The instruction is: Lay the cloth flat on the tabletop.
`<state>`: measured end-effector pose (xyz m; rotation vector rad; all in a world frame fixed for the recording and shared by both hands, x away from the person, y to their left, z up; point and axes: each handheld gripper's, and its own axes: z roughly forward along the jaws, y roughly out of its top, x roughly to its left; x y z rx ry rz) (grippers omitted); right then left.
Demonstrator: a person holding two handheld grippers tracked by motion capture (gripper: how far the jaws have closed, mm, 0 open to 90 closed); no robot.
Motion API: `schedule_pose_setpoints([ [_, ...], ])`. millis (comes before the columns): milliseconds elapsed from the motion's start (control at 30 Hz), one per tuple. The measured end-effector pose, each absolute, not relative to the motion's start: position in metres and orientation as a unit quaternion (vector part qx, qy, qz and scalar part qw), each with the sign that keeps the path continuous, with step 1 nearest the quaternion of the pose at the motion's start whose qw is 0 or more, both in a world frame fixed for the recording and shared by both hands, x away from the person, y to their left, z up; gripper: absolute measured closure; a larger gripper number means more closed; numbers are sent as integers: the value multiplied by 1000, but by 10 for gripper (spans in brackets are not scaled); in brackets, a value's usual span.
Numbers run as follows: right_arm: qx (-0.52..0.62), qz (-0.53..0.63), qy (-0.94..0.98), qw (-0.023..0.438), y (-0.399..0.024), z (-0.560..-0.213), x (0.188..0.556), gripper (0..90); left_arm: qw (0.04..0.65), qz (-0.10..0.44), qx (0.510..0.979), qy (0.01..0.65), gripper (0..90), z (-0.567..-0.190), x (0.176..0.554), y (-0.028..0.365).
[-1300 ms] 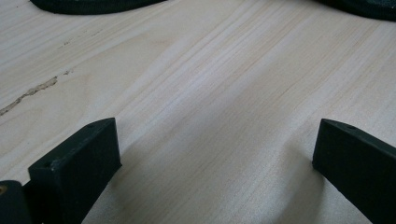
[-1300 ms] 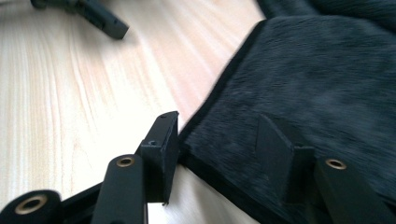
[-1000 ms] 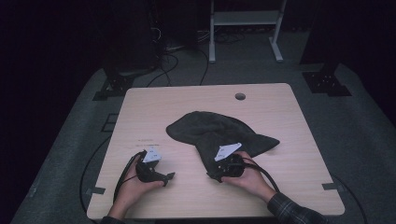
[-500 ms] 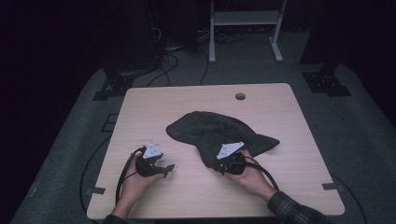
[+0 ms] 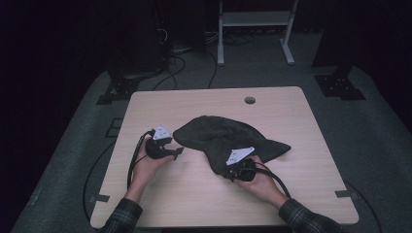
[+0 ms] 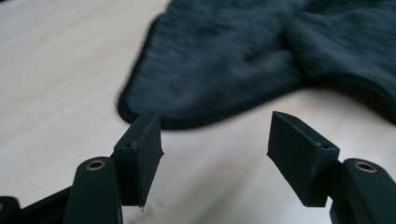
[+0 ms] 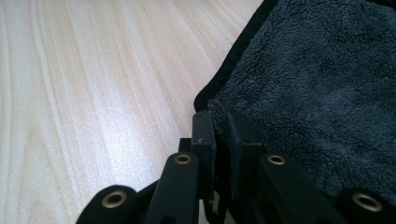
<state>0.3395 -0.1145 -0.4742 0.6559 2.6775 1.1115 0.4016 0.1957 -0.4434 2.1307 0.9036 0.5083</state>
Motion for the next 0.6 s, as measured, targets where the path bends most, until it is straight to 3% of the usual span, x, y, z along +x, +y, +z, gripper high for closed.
schedule_pose_setpoints([
  [333, 220, 374, 897, 85, -115, -474, 340, 817, 357, 210, 830, 373, 355, -447, 454, 193],
  [600, 221, 377, 896, 84, -115, -475, 340, 817, 331, 183, 837, 394, 475, -465, 477, 199],
])
